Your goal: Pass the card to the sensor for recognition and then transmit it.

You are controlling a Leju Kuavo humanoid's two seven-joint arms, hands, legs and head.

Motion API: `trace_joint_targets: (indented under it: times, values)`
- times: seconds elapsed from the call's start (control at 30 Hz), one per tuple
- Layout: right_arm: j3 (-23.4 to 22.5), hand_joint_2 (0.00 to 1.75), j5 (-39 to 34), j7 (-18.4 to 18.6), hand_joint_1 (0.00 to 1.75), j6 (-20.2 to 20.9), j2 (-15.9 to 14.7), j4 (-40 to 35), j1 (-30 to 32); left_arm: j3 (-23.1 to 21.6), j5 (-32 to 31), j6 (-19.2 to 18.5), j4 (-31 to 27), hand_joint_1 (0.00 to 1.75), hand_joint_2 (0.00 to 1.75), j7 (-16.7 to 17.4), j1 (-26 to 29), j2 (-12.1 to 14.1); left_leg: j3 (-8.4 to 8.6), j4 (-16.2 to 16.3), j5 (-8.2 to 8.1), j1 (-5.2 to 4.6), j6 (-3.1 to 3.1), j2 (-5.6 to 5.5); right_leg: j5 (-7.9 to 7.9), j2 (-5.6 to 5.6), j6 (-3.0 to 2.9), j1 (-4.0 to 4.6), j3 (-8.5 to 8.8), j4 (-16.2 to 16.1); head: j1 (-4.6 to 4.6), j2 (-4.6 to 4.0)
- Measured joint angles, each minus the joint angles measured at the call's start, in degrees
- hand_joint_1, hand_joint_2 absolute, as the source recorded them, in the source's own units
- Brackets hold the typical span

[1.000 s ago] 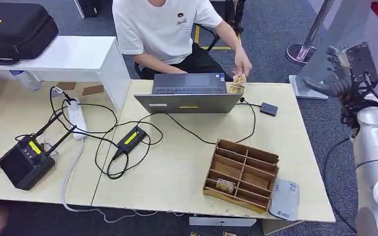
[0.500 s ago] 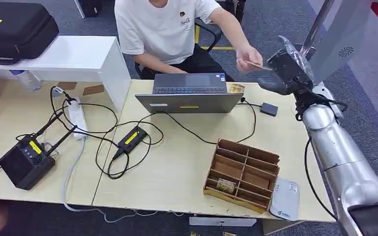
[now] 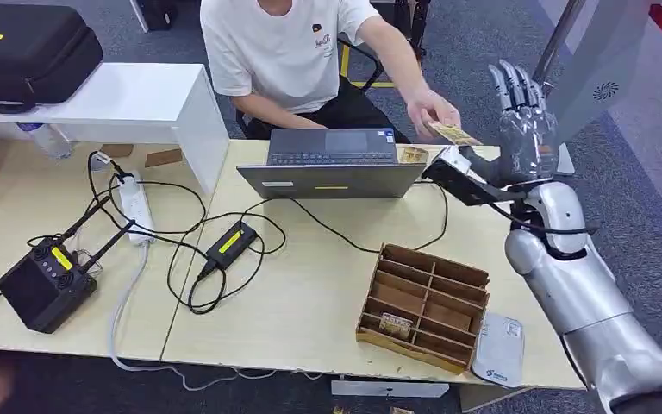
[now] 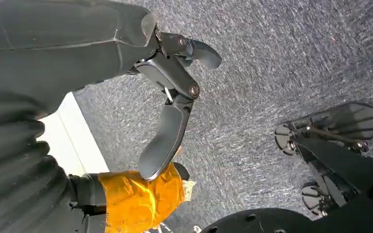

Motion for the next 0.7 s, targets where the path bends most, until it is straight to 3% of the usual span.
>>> trace_joint_targets:
  times: [0.7]
  values:
    - [-2.0,1.75,-0.2,-1.7,1.75,-0.3,-1.6,-3.6,3.9,-0.5,-0.5,-0.2,0.0,0.00,1.75,-0.1,0.0,-0.3,-0.01,0.0,0.00,0.00,0.00,0.01,0.01,0.00,0.00,0.00,-0.01,0.0,0.00,0.00]
